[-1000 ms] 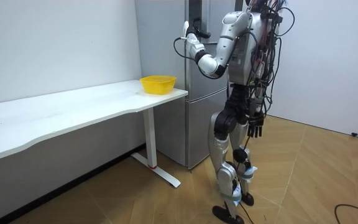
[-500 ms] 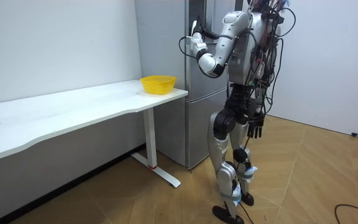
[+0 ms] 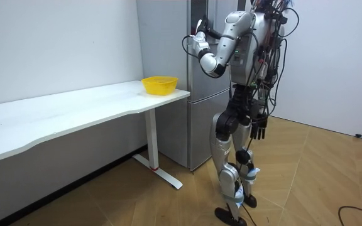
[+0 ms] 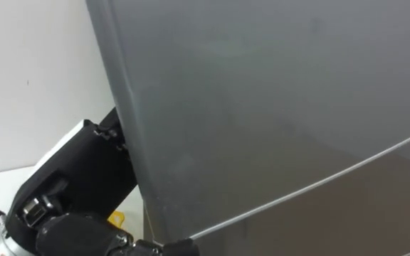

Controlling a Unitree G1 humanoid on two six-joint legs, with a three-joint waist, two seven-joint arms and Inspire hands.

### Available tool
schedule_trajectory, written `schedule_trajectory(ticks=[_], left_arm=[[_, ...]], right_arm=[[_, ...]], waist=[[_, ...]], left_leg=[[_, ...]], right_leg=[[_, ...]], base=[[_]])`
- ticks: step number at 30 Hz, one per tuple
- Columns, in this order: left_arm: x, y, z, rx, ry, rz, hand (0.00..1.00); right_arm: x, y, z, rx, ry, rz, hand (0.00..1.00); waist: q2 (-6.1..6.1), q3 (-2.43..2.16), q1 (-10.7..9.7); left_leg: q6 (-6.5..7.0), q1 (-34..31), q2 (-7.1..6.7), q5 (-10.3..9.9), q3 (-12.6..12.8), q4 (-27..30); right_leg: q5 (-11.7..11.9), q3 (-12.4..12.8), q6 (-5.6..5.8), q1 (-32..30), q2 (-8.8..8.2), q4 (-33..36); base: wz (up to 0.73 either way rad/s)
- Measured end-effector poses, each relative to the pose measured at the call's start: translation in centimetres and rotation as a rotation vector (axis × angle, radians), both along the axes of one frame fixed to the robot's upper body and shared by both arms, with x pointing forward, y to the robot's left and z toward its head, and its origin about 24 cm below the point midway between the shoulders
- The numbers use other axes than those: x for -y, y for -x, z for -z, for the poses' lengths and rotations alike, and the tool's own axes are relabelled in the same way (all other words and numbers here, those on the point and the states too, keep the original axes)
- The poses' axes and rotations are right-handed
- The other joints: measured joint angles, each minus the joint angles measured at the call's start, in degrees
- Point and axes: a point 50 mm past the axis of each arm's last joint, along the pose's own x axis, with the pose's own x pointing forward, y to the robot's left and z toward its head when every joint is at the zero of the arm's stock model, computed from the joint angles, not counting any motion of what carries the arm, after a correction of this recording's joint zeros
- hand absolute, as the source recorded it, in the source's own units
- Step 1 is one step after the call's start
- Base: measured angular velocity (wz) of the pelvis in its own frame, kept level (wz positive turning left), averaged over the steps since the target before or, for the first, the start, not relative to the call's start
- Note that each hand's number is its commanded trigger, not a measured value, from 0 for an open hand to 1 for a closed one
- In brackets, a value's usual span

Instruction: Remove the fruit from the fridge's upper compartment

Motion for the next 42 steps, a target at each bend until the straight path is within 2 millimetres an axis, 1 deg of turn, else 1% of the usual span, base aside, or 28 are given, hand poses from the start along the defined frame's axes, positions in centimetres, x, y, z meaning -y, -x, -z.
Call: schedule_trajectory(ticks=[8,14,17,19,23,25,27,32,35,39,42], left_arm=[[0.2,0.1,-0.2,0.015,0.004,0.039,0.0],[0.5,0.0,-1.0,0.048,0.015,0.068,0.0],[0.7,0.0,-1.3,0.056,0.028,0.089,0.0],[0.8,0.0,-1.5,0.058,0.048,0.11,0.0],[0.9,0.0,-1.6,0.055,0.064,0.132,0.0],[1.0,0.0,-1.7,0.057,0.065,0.135,0.0],[1.0,0.0,-1.7,0.057,0.065,0.137,0.0],[1.3,0.1,-1.7,0.056,0.064,0.156,0.0],[1.3,0.1,-1.6,0.054,0.065,0.162,0.0],[1.4,0.2,-1.6,0.059,0.058,0.177,0.0],[1.4,0.2,-1.6,0.059,0.058,0.18,0.0]], right_arm=[[0.1,-0.1,0.0,0.001,0.004,-0.001,0.0],[0.2,0.0,0.0,-0.001,0.004,0.0,0.0],[0.2,0.0,-0.1,0.001,0.005,0.001,0.0],[0.3,0.0,-0.1,0.003,0.006,0.005,0.0],[0.3,-0.1,-0.1,0.006,0.007,0.005,0.0],[0.3,-0.1,-0.1,0.006,0.008,0.005,0.0],[0.4,-0.1,-0.1,0.007,0.008,0.005,0.0],[0.3,0.1,-0.1,-0.002,0.002,0.008,0.0],[0.3,0.1,-0.1,-0.001,-0.004,0.008,0.0],[0.4,0.0,-0.1,-0.004,-0.011,0.009,0.0],[0.4,0.0,-0.1,-0.002,-0.021,0.02,0.0]], waist=[[0.02,-0.02,-0.1],[-0.1,-0.03,-0.1],[-0.25,-0.05,-0.1],[-0.34,-0.04,-0.1],[-0.43,-0.06,-0.3],[-0.45,-0.06,-0.3],[-0.47,-0.07,-0.4],[-0.62,0.02,-0.8],[-0.75,0.11,-0.8],[-0.72,0.09,-1.0],[-0.73,0.1,-1.6]], left_leg=[[0.0,-0.4,0.0,0.0,0.0,0.1],[0.0,-1.1,-0.01,0.0,0.0,0.1],[0.0,-1.0,0.05,0.0,0.5,0.1],[0.0,-0.8,0.16,0.0,1.5,0.1],[0.0,-0.3,0.16,0.0,2.0,0.1],[0.0,0.0,0.2,0.0,2.8,0.1],[0.0,0.1,0.22,0.0,3.0,0.1],[0.0,0.4,0.22,0.0,3.1,0.0],[0.0,0.9,0.32,0.0,4.6,-0.1],[-0.01,1.3,0.36,0.0,5.6,-0.1],[-0.01,1.6,0.38,0.0,6.0,-0.1]], right_leg=[[0.0,0.0,0.0,-0.5,0.0,0.0],[0.0,0.1,0.0,-1.2,-0.01,0.1],[0.0,0.2,0.0,-1.2,-0.03,0.0],[0.0,0.7,0.0,-1.3,0.04,0.0],[0.0,1.7,-0.02,-1.2,0.1,0.1],[0.0,2.5,-0.02,-1.0,0.11,0.1],[0.1,3.0,-0.04,-1.0,0.11,0.2],[0.1,3.4,-0.03,-1.1,0.1,0.5],[0.1,4.4,-0.02,-1.2,0.5,0.7],[0.2,5.3,0.09,-1.3,0.62,0.7],[0.2,5.7,0.11,-1.3,0.66,0.9]], base=[[0.0],[0.0],[-0.03],[-0.12],[-0.15],[-0.15],[-0.15],[-0.05],[-0.15],[-0.11],[-0.08]])
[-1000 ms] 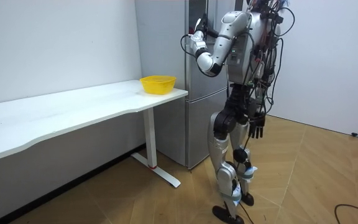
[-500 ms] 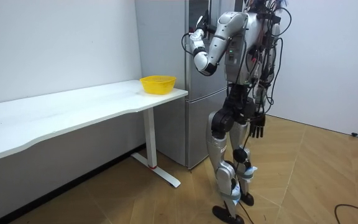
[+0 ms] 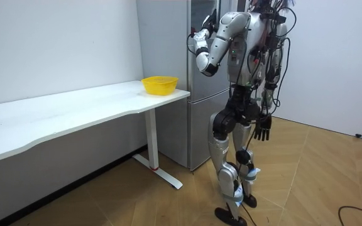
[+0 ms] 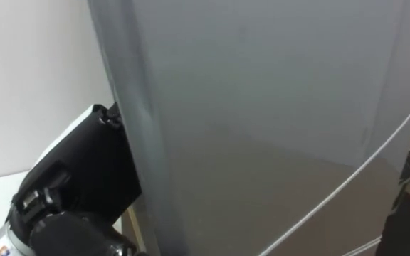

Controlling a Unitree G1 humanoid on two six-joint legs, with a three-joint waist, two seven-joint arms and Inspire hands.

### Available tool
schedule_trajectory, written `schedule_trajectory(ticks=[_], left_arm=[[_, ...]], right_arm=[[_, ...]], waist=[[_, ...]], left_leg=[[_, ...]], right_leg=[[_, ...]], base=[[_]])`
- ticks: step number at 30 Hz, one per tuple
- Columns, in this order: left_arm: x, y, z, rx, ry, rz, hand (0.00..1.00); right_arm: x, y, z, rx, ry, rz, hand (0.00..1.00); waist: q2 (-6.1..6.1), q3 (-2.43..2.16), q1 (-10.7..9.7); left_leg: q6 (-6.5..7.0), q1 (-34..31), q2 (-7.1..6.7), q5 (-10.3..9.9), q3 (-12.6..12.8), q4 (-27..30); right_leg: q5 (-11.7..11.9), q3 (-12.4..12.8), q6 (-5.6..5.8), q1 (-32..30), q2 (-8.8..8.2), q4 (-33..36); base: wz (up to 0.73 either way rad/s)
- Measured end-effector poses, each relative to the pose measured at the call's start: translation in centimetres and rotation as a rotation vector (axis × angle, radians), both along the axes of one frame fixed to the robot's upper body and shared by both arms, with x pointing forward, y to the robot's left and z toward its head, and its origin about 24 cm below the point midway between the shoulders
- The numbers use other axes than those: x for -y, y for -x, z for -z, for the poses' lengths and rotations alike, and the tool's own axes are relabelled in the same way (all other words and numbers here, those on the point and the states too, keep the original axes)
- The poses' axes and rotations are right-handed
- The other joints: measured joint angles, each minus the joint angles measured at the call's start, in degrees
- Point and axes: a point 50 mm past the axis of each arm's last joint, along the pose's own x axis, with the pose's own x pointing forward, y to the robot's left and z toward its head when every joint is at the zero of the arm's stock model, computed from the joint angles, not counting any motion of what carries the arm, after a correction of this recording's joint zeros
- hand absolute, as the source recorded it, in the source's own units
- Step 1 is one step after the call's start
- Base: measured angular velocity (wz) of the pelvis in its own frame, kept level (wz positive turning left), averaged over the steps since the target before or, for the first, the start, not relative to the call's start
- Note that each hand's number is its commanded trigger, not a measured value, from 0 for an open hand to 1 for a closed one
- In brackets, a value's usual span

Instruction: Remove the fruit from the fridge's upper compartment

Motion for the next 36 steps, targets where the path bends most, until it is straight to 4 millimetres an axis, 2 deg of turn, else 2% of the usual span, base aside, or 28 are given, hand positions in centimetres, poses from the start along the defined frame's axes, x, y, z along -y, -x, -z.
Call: schedule_trajectory(ticks=[8,11,14,23,28,32,36], left_arm=[[0.5,0.0,-0.2,0.005,-0.011,0.037,0.0],[0.7,0.1,-0.3,0.003,-0.007,0.062,0.0],[0.8,0.2,-0.3,0.009,-0.006,0.084,0.0],[2.4,0.5,-0.8,0.026,-0.008,0.191,0.0],[3.3,0.8,-0.7,0.03,-0.025,0.247,0.0],[3.5,0.9,-0.5,0.031,-0.035,0.272,0.0],[3.9,0.9,-0.2,0.012,-0.041,0.288,0.0]], right_arm=[[0.0,0.2,0.0,-0.004,-0.003,0.026,0.0],[0.1,0.3,0.0,-0.004,0.0,0.026,0.0],[0.1,0.3,0.0,-0.004,-0.001,0.028,0.0],[0.8,0.2,-0.2,0.007,0.012,0.06,0.0],[0.8,0.3,-0.2,0.007,0.01,0.07,0.0],[0.8,0.4,-0.2,0.008,0.013,0.078,0.0],[0.9,0.6,-0.2,0.015,0.009,0.113,0.0]], waist=[[0.14,-0.01,-1.6],[0.69,-0.21,-2.0],[0.97,-0.16,-2.6],[1.42,0.09,-4.9],[1.53,0.17,-6.2],[1.55,0.18,-6.5],[1.55,0.19,-6.6]], left_leg=[[0.0,0.1,-0.1,0.0,0.2,0.0],[0.0,-0.5,-0.06,0.0,0.8,0.0],[0.0,-0.7,0.0,0.0,1.4,0.0],[0.0,-0.6,0.03,0.0,3.4,-0.1],[0.0,-0.5,0.58,0.0,4.9,-0.6],[0.0,-0.4,0.81,0.0,5.1,-0.9],[-0.01,0.2,1.02,0.0,6.5,-1.1]], right_leg=[[0.2,0.5,0.21,-0.1,-0.03,-0.1],[0.4,0.8,0.24,-0.9,0.01,0.0],[0.6,0.9,0.23,-1.4,0.04,0.0],[0.7,3.0,0.36,-2.2,0.39,0.1],[1.3,4.5,0.0,-2.7,1.16,0.0],[1.4,5.5,-0.24,-2.8,1.41,0.0],[1.5,6.3,-0.37,-2.7,1.95,0.0]], base=[[-0.03],[-0.09],[-0.08],[-0.12],[-0.18],[-0.15],[-0.11]])
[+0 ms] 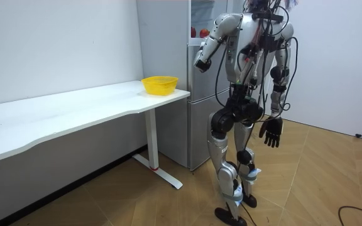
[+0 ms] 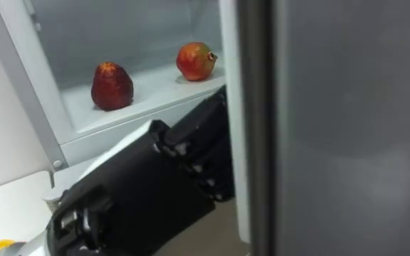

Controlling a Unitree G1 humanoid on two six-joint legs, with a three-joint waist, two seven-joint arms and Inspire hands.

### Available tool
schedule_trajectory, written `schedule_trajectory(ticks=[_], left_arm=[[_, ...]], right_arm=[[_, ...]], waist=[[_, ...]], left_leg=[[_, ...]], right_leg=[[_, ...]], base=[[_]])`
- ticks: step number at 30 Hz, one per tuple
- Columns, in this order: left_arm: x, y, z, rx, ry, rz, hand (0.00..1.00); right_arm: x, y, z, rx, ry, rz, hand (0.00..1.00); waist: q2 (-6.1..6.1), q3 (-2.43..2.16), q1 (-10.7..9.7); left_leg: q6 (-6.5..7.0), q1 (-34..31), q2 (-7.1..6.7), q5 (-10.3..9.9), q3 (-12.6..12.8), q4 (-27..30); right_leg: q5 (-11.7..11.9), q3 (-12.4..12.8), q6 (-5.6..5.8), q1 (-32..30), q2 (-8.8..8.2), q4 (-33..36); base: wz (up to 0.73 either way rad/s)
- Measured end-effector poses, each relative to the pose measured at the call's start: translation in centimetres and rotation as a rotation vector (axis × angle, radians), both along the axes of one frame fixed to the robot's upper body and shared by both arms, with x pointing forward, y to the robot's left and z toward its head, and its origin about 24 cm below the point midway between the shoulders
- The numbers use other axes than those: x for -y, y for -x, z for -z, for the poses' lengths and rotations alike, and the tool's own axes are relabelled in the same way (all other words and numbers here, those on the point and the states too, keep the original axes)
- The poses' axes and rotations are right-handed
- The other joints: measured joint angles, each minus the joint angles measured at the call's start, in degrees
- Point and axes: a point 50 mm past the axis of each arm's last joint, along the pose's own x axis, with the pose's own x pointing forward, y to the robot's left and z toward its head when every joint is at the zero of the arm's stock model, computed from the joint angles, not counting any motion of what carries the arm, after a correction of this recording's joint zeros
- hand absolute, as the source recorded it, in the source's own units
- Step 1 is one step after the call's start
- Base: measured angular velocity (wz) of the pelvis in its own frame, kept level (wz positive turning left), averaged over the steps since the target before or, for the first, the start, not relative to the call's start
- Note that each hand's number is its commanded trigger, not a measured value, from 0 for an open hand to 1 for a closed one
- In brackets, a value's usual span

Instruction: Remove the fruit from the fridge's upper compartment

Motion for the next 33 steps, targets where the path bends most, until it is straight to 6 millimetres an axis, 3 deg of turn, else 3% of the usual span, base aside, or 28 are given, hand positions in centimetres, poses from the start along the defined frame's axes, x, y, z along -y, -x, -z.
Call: schedule_trajectory(ticks=[13,18,33], left_arm=[[0.4,-0.1,-0.6,0.023,-0.01,0.019,0.0],[0.4,-0.1,-0.6,0.022,-0.008,0.018,0.0],[1.4,-0.8,-2.0,0.064,-0.022,0.03,0.0]], right_arm=[[0.6,-0.1,-0.2,0.012,0.011,0.022,0.0],[0.6,-0.2,-0.2,0.019,0.001,0.019,0.0],[0.7,-0.7,-0.3,0.043,0.014,0.015,0.0]], waist=[[0.02,0.0,-0.3],[0.0,0.0,-0.4],[0.13,-0.09,-3.0]], left_leg=[[0.0,0.3,0.08,0.0,0.2,0.0],[-0.01,0.2,0.27,0.0,1.5,-0.1],[-0.03,0.0,0.42,0.0,2.0,-0.1]], right_leg=[[0.0,0.5,-0.07,-0.1,0.1,-0.2],[0.1,0.7,-0.16,-0.5,0.13,0.0],[0.2,1.1,-0.24,-0.9,0.35,0.0]], base=[[-0.02],[-0.03],[-0.01]])
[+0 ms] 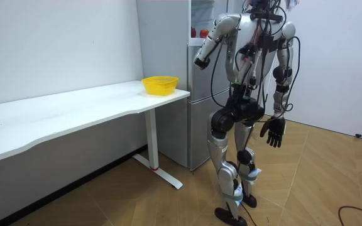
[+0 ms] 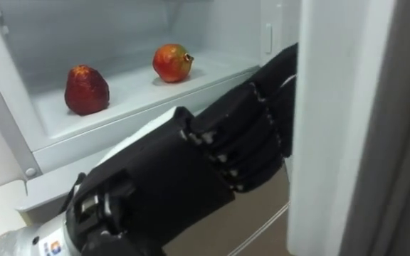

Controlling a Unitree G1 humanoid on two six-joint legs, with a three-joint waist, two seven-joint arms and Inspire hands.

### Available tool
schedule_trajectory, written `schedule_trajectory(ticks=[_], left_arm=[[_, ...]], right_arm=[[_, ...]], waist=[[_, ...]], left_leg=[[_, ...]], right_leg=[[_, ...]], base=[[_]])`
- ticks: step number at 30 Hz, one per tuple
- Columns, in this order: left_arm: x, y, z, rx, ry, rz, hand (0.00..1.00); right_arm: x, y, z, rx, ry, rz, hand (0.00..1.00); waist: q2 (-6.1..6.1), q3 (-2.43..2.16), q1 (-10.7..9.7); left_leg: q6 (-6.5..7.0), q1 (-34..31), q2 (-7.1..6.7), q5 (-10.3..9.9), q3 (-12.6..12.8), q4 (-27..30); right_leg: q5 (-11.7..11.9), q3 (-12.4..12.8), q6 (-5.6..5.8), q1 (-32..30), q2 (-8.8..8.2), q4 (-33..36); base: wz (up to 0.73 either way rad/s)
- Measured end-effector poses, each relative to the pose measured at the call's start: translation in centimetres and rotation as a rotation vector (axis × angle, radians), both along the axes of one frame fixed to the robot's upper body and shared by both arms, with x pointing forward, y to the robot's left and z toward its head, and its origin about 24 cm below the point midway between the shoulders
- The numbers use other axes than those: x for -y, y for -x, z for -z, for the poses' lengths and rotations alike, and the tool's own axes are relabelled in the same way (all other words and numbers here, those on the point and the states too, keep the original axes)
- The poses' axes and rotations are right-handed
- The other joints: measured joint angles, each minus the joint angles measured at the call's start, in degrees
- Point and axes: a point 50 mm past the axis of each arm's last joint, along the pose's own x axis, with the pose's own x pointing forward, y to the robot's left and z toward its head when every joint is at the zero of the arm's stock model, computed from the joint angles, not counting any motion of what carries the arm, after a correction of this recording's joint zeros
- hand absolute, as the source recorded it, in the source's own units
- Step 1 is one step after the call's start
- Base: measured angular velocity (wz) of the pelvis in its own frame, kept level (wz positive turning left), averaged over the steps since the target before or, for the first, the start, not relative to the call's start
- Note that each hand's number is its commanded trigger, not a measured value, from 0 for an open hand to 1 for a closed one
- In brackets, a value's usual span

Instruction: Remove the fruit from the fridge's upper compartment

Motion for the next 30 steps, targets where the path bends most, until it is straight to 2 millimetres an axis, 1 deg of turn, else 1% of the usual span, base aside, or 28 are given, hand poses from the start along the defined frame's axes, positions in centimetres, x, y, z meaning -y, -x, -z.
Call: schedule_trajectory(ticks=[3,5,8,11,14,16,17,19,25,28,30], left_arm=[[0.2,-0.2,0.0,-0.005,-0.002,0.002,0.0],[0.3,-0.6,-0.1,-0.011,0.002,-0.001,0.0],[0.7,-1.1,-0.1,-0.018,-0.004,0.002,0.0],[1.1,-1.2,0.0,-0.025,-0.014,0.012,0.0],[1.4,-1.3,0.1,-0.037,-0.017,0.015,0.0],[1.8,-1.3,-0.1,-0.033,-0.019,0.024,0.0],[1.9,-1.4,-0.1,-0.033,-0.021,0.028,0.0],[2.3,-1.4,-0.1,-0.038,-0.025,0.038,0.0],[4.0,-2.3,-0.5,-0.042,-0.055,0.078,0.0],[4.7,-2.4,-0.5,-0.052,-0.085,0.098,0.0],[5.2,-2.2,-0.3,-0.057,-0.103,0.118,0.0]], right_arm=[[0.0,0.0,0.0,0.0,0.0,-0.001,0.0],[0.0,0.1,0.0,0.0,0.0,0.004,0.0],[0.0,0.0,0.0,0.006,-0.003,0.022,0.0],[0.0,0.1,0.0,0.007,-0.008,0.042,0.0],[0.0,-0.1,0.0,0.01,-0.008,0.048,0.0],[0.1,-0.1,0.0,0.012,-0.006,0.051,0.0],[0.1,-0.2,0.0,0.012,-0.006,0.051,0.0],[0.1,-0.4,0.0,0.018,-0.007,0.049,0.0],[0.3,-1.0,-0.1,0.028,-0.009,0.044,0.0],[0.3,-1.2,-0.2,0.034,-0.01,0.054,0.0],[0.3,-1.2,-0.2,0.035,-0.013,0.072,0.0]], waist=[[0.14,-0.03,-0.2],[0.27,0.02,-0.2],[0.49,0.08,-0.5],[0.77,0.0,-0.9],[1.25,0.1,-1.8],[1.83,0.22,-2.4],[1.95,0.29,-2.5],[2.2,0.43,-3.3],[2.22,0.49,-4.0],[2.21,0.5,-4.6],[2.2,0.5,-4.7]], left_leg=[[0.0,0.2,0.09,0.0,0.6,0.0],[0.0,0.3,0.11,0.0,1.0,0.0],[0.0,0.3,0.15,0.0,1.1,0.0],[0.0,0.3,0.16,0.0,1.1,0.0],[0.0,0.3,0.17,0.0,1.1,0.0],[0.0,0.1,0.18,0.0,1.1,0.0],[0.0,0.1,0.18,0.0,1.1,0.0],[-0.01,0.1,0.22,0.0,1.1,-0.1],[-0.01,0.1,0.24,0.0,1.1,-0.1],[-0.01,0.2,0.23,0.0,1.1,-0.1],[-0.01,0.2,0.24,0.0,1.1,-0.1]], right_leg=[[0.0,0.5,-0.08,0.0,0.15,0.0],[0.1,0.8,-0.11,0.0,0.24,0.0],[0.1,1.0,-0.14,0.0,0.36,-0.1],[0.1,1.0,-0.16,0.1,0.52,-0.3],[0.2,1.0,-0.16,0.1,0.57,-0.3],[0.4,1.0,-0.13,0.2,0.55,-0.9],[0.4,1.0,-0.13,0.2,0.55,-0.9],[0.4,1.0,-0.14,0.2,0.58,-0.9],[0.4,1.1,-0.16,0.1,0.66,-0.7],[0.4,1.2,-0.16,0.1,0.69,-0.7],[0.4,1.3,-0.16,0.0,0.71,-0.7]], base=[[-0.1],[-0.07],[-0.03],[0.0],[0.0],[0.0],[0.0],[0.0],[0.0],[0.0],[-0.04]])
